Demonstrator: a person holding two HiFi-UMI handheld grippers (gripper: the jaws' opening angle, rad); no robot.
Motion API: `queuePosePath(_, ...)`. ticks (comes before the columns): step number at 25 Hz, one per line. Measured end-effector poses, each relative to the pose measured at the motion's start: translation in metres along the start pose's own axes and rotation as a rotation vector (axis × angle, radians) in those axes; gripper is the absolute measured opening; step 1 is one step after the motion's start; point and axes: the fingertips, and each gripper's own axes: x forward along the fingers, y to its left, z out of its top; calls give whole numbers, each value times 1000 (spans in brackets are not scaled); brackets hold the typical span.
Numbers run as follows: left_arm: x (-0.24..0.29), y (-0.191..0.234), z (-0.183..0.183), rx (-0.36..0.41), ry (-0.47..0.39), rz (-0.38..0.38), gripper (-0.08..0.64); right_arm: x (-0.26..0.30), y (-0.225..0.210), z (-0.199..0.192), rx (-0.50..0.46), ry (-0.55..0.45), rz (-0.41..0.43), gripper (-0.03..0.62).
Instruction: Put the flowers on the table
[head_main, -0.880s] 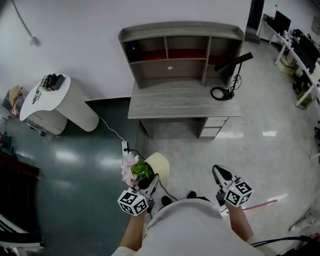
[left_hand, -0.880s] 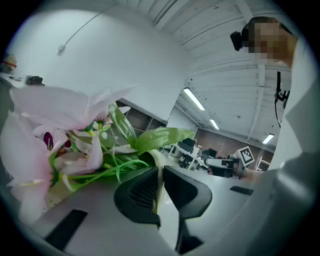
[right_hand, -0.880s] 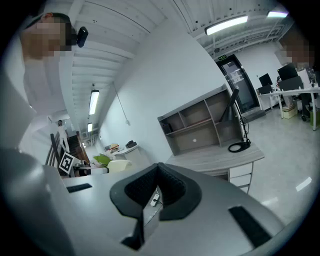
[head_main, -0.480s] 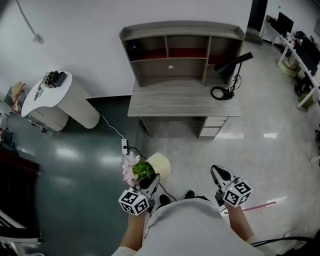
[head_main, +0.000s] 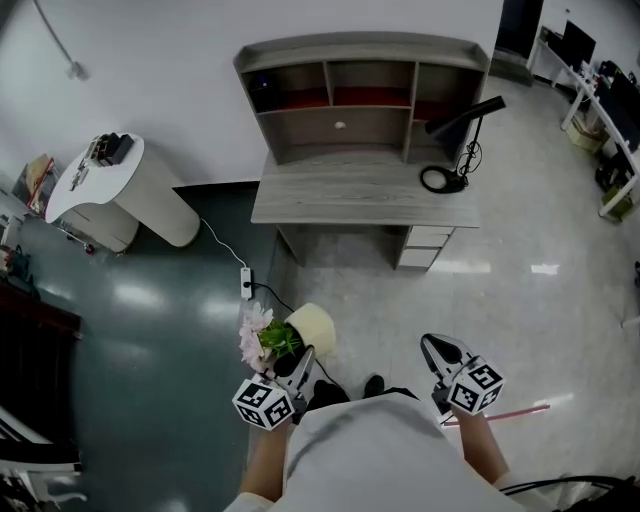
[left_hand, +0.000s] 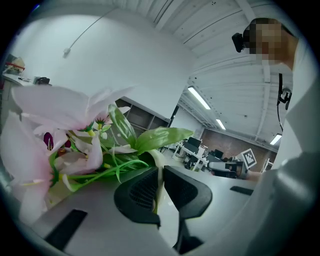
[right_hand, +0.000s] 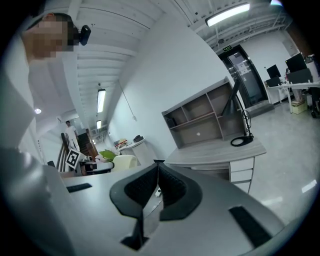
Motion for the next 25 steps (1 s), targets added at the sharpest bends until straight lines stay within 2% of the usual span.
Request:
queuePosePath(8,19,-10,-1,14,16,-14,51,-8,-17,-8,31,8,-22,18)
queuePosePath(13,40,-8,10,36,18,-36,51,-2,-28,-7,44,6,-38,18)
queuePosePath(25,113,43,56,58,41,-104,51,57,-65,34,79,-35,-115,18)
